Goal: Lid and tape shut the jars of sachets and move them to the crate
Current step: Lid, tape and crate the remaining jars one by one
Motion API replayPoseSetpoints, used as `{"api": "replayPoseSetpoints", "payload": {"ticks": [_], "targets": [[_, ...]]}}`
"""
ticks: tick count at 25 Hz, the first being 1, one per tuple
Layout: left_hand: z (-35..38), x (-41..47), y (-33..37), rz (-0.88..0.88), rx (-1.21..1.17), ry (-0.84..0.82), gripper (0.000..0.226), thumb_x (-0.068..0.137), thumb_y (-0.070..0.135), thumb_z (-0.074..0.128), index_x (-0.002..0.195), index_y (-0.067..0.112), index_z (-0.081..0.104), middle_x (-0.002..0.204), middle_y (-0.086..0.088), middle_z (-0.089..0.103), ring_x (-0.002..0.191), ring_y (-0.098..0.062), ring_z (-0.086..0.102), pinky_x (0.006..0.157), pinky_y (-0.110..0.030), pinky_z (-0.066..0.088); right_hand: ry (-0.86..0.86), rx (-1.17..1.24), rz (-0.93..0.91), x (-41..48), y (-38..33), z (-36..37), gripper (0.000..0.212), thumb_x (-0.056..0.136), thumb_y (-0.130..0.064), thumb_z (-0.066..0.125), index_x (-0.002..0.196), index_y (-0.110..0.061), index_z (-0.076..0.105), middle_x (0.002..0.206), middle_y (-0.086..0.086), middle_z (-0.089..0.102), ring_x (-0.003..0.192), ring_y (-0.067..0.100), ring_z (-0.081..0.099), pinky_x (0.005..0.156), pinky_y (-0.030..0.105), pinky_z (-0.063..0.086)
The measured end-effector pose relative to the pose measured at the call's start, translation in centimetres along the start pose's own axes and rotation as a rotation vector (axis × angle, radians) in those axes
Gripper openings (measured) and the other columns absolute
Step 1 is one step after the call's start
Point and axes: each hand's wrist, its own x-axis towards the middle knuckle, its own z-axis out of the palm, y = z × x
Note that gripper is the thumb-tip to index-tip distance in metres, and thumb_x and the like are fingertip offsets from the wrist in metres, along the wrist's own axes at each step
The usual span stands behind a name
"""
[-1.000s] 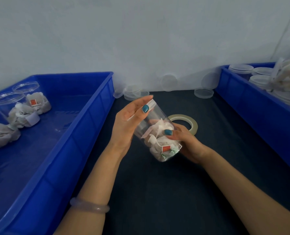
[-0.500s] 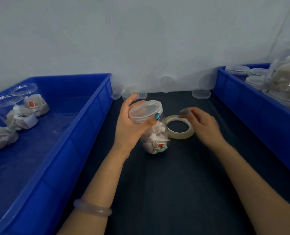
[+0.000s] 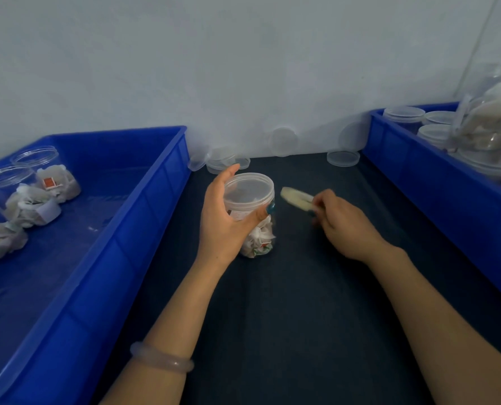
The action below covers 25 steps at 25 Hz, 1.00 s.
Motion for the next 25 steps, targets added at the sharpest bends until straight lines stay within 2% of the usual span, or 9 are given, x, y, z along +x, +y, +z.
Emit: {"api": "replayPoseSetpoints", "payload": {"ticks": [2, 4, 6, 9, 13, 15, 18, 25], "targets": [[0.0, -0.1, 0.3, 0.051, 0.036, -0.010, 0.077, 0.076, 0.029, 0.083, 0.143, 0.028, 0.044, 0.140, 0.015, 0.047, 0.130, -0.003, 0.045, 0.105, -0.017, 0.039, 0.151, 0.237, 0.028, -0.3, -1.0, -0.2, 0.016, 0.105, -0.037, 0.036, 0.106, -0.025, 0.045, 0.085, -0.004, 0.056, 0.071, 0.013, 0.054, 0.062, 0.035, 0.044], [-0.1, -0.2, 0.5, 0.115, 0.103, -0.004, 0.071, 0.079, 0.026, 0.082, 0.141, 0.026, 0.047, 0.143, 0.010, 0.047, 0.134, -0.006, 0.042, 0.109, -0.020, 0.037, 0.289, 0.451, -0.017, -0.7, -2.3, -0.6, 0.028, 0.103, -0.044, 0.035, 0.105, -0.022, 0.052, 0.083, -0.004, 0.055, 0.071, 0.011, 0.051, 0.063, 0.034, 0.041], [-0.4, -0.2, 0.8, 0.197, 0.179, 0.042, 0.059, 0.083, 0.024, 0.079, 0.137, 0.020, 0.055, 0.143, 0.004, 0.050, 0.136, -0.011, 0.042, 0.111, -0.023, 0.035, 0.403, 0.347, -0.181, -1.0, -3.7, -0.6, 0.037, 0.101, -0.047, 0.036, 0.109, -0.019, 0.058, 0.086, -0.008, 0.054, 0.076, 0.011, 0.049, 0.067, 0.032, 0.039], [-0.5, -0.1, 1.2, 0.304, 0.237, 0.101, 0.045, 0.089, 0.024, 0.075, 0.132, 0.018, 0.063, 0.135, 0.008, 0.059, 0.129, -0.009, 0.049, 0.109, -0.030, 0.041, 0.520, 0.030, -0.365, -1.1, -5.6, 0.2, 0.037, 0.104, -0.037, 0.035, 0.116, -0.012, 0.059, 0.095, -0.006, 0.054, 0.085, 0.009, 0.044, 0.074, 0.032, 0.034], [0.0, -0.5, 1.6, 0.392, 0.176, 0.164, 0.036, 0.088, 0.022, 0.073, 0.123, 0.015, 0.069, 0.114, 0.005, 0.071, 0.112, -0.011, 0.064, 0.098, -0.045, 0.051, 0.606, 0.032, -0.404, -1.4, -6.5, 0.6, 0.031, 0.104, -0.029, 0.037, 0.113, -0.009, 0.059, 0.094, -0.001, 0.055, 0.083, 0.012, 0.043, 0.075, 0.029, 0.031], [0.0, -0.6, 1.7, 0.420, 0.134, 0.216, 0.029, 0.087, 0.023, 0.075, 0.115, 0.015, 0.073, 0.106, 0.006, 0.074, 0.104, -0.008, 0.067, 0.095, -0.043, 0.053, 0.610, 0.030, -0.417, -1.5, -6.6, 0.5, 0.029, 0.103, -0.027, 0.039, 0.113, -0.009, 0.059, 0.094, 0.000, 0.056, 0.083, 0.013, 0.044, 0.075, 0.030, 0.032], [-0.1, -0.6, 1.9, 0.337, 0.055, 0.247, 0.018, 0.086, 0.024, 0.076, 0.103, 0.020, 0.073, 0.101, 0.010, 0.074, 0.101, -0.010, 0.068, 0.091, -0.040, 0.055, 0.603, -0.007, -0.456, -1.6, -6.7, 0.4, 0.026, 0.101, -0.022, 0.043, 0.112, -0.007, 0.060, 0.093, 0.002, 0.057, 0.083, 0.016, 0.046, 0.078, 0.028, 0.030], [-0.3, -0.5, 2.2, 0.247, 0.004, 0.229, 0.016, 0.086, 0.041, 0.069, 0.097, 0.029, 0.069, 0.094, 0.017, 0.070, 0.095, -0.010, 0.068, 0.087, -0.033, 0.055, 0.618, -0.114, -0.501, -1.6, -6.5, 0.3, 0.021, 0.093, -0.012, 0.055, 0.112, -0.005, 0.061, 0.093, 0.006, 0.059, 0.083, 0.020, 0.048, 0.081, 0.027, 0.027]]}}
